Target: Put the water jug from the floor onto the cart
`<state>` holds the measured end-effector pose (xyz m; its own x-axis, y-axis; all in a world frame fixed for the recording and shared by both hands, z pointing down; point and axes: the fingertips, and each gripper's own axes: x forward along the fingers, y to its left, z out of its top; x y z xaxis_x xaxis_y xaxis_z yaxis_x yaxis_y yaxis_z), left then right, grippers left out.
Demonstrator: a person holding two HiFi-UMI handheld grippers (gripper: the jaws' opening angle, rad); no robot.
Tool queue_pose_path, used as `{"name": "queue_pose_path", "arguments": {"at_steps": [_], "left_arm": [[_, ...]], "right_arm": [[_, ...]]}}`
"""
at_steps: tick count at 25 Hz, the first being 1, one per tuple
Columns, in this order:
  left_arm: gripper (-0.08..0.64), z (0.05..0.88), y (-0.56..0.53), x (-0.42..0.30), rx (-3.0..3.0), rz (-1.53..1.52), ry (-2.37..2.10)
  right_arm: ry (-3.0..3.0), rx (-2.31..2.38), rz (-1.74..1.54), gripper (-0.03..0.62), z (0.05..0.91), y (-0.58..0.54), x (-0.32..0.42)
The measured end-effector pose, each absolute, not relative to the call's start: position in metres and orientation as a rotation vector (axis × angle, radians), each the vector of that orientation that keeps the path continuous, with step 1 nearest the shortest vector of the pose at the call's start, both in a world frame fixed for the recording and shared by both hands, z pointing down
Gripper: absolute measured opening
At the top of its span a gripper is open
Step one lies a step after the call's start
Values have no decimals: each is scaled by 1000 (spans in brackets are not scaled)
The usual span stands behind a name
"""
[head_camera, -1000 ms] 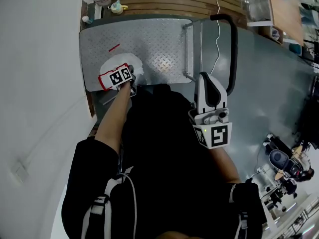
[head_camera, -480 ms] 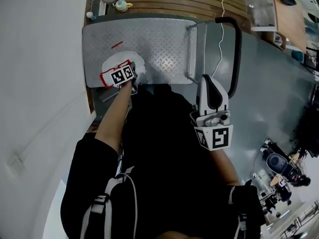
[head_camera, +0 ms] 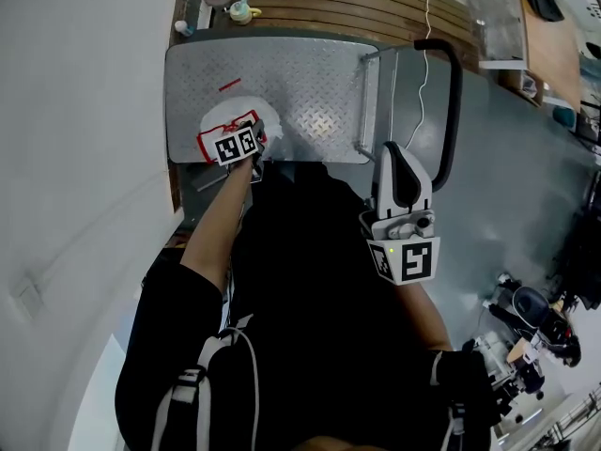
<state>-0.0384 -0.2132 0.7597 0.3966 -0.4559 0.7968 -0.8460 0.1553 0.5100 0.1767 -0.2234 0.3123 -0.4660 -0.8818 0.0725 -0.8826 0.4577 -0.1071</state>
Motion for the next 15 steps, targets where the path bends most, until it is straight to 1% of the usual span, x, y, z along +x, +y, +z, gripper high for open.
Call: {"name": "queue_pose_path", "arguments": {"at_steps": [9,15], "left_arm": [[130,713,-194,-38,1619,387,-1253],[124,659,-203,-40,1733,275,-1357]], "right_arm": [[-2728,1610,240,18,312,-216,165],[-2761,1585,329,18,324,-217,156]]}}
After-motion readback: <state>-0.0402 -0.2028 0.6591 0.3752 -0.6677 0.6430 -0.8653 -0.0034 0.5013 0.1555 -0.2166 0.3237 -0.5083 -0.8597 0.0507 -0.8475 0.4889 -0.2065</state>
